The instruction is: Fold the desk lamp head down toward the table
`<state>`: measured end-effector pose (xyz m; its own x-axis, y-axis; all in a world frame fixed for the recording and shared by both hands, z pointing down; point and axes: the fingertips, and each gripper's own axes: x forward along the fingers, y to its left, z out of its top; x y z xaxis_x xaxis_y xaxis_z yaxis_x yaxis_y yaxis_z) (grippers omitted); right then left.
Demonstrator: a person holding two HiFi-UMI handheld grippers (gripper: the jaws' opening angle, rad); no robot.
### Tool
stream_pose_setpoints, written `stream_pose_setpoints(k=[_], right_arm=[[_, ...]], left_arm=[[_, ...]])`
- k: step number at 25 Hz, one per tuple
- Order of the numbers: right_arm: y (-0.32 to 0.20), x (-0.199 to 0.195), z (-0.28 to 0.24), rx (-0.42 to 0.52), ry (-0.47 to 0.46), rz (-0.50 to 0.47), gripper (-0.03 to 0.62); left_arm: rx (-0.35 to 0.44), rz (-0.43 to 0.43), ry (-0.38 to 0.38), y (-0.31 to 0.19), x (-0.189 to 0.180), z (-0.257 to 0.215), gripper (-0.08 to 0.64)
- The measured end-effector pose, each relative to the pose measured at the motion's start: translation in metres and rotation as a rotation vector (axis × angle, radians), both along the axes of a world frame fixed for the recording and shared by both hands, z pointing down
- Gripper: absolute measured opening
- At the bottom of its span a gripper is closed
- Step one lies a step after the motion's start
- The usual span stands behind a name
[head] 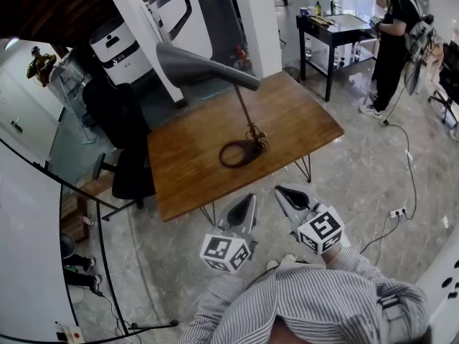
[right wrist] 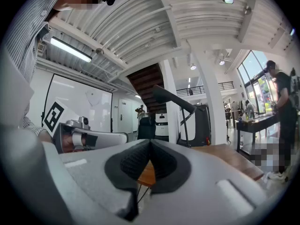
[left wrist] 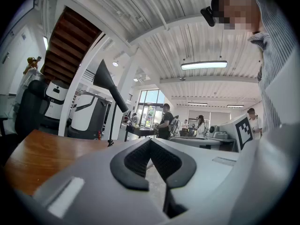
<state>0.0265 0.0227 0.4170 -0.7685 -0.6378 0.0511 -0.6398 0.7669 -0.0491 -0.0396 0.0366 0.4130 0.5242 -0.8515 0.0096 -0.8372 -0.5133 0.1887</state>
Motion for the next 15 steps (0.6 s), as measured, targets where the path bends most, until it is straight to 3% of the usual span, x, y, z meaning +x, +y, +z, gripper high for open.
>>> stream_pose_setpoints(k=[15], right_arm=[[-0.012,0.003,0.009,-0.023,0.005,-0.015,0.002]], left_arm=[[-0.048,0.049,-0.016,-0.01,0.014,0.014,0.003]])
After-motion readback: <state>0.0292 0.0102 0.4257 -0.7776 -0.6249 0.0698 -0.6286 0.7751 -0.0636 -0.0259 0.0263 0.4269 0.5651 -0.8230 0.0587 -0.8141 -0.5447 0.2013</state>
